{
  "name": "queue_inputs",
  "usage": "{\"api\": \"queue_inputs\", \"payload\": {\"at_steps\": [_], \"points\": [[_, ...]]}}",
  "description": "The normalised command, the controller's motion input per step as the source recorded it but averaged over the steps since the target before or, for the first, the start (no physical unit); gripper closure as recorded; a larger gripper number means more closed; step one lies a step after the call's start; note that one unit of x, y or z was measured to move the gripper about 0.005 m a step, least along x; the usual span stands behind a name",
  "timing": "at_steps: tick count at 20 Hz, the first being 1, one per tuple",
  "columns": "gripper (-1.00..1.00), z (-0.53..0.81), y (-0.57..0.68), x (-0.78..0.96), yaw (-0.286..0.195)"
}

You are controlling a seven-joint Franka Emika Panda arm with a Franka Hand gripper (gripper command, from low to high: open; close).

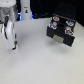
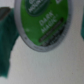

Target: Open the kcup holder, insert the kcup into the holder, and close the kcup holder

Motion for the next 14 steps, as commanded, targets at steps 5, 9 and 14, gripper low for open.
{"api": "queue_inputs", "payload": {"at_steps": [5, 9, 14], "points": [[-1.00, -0.02, 0.07, 0.14, -0.025], [1.00, 0.46, 0.26, 0.15, 0.000], [1.00, 0.73, 0.43, 0.13, 0.010]]}}
